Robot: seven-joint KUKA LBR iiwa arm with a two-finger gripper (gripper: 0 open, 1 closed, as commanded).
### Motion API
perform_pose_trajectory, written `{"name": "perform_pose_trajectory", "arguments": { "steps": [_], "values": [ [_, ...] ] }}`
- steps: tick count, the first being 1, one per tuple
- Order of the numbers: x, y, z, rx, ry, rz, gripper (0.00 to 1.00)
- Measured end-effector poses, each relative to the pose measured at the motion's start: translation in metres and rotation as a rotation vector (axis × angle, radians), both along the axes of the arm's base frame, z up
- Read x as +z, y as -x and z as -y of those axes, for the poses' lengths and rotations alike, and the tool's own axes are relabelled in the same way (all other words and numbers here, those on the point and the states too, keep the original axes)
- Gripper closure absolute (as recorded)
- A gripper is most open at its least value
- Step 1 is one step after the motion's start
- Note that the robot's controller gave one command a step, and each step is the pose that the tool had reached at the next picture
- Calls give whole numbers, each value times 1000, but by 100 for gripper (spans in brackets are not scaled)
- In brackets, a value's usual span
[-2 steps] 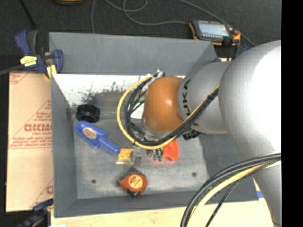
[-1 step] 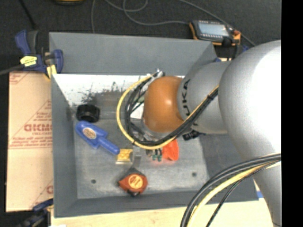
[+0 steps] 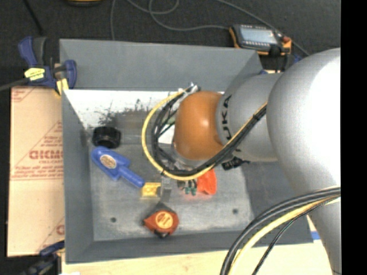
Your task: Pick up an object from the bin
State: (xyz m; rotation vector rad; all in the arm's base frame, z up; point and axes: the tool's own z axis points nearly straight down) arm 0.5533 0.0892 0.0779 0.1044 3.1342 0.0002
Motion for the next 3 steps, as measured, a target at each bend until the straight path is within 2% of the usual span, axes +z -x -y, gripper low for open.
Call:
{"name": "perform_pose_trajectory", "arguments": {
  "steps": [1, 3],
  "values": [
    [18, 2, 0, 2, 1, -9, 100],
    [44, 0, 0, 2, -1, 1, 100]
  ]
}}
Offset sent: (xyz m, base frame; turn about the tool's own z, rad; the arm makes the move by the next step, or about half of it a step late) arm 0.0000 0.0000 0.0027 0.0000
